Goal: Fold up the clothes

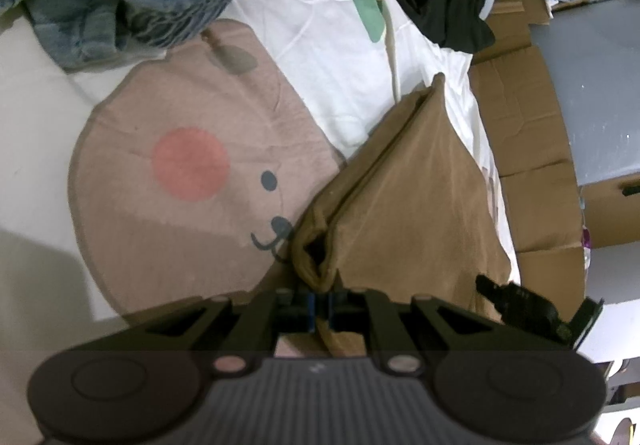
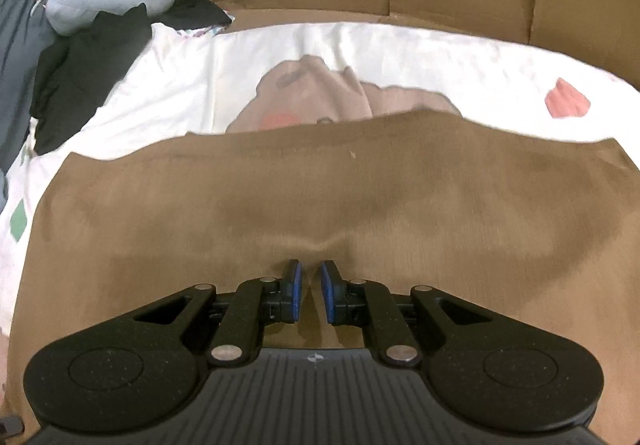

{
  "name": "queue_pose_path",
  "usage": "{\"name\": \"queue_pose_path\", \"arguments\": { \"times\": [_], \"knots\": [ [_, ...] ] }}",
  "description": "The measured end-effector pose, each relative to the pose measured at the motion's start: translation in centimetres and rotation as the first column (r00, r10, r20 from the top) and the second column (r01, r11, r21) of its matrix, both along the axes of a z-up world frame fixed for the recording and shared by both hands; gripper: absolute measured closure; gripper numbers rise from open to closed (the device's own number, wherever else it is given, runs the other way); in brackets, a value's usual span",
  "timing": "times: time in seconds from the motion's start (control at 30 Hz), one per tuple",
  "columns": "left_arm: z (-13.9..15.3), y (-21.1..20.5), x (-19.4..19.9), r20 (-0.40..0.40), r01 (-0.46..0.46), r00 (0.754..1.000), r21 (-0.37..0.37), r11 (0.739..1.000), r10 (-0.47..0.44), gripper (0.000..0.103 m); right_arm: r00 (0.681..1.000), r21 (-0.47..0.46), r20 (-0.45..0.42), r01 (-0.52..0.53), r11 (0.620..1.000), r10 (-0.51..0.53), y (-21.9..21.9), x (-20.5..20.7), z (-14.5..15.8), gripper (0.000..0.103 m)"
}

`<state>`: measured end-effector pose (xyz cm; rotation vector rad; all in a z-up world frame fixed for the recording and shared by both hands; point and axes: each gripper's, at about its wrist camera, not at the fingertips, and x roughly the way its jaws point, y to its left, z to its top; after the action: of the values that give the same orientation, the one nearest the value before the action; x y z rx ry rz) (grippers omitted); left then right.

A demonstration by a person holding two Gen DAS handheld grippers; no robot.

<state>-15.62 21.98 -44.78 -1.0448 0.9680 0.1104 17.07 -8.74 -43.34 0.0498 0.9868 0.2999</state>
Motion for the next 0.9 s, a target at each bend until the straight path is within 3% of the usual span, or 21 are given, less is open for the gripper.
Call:
{"name": "queue_pose_path", "arguments": {
  "times": [0.5,0.7,0.9],
  "knots": [
    [0.2,-0.1,0.1,0.018,0.021,1.0,0.02,1.0,-0.021,0.096,0.999,-0.037,0.04,0.038,0.999,-0.037,1.6,7.2,-0.3,0.088],
    [-0.2,0.0,0.1,0.037,0.02,0.999,0.013,1.0,-0.02,0.096,0.998,-0.018,0.037,0.047,0.999,-0.046,1.6,7.7,0.3,0.087],
    [-1.1,0.2,-0.1,0.069,0.01,0.998,-0.022,1.0,-0.009,0.096,0.995,0.023,0.075,0.07,0.997,-0.072,0.4,6.0,3.1,0.084]
  ]
}}
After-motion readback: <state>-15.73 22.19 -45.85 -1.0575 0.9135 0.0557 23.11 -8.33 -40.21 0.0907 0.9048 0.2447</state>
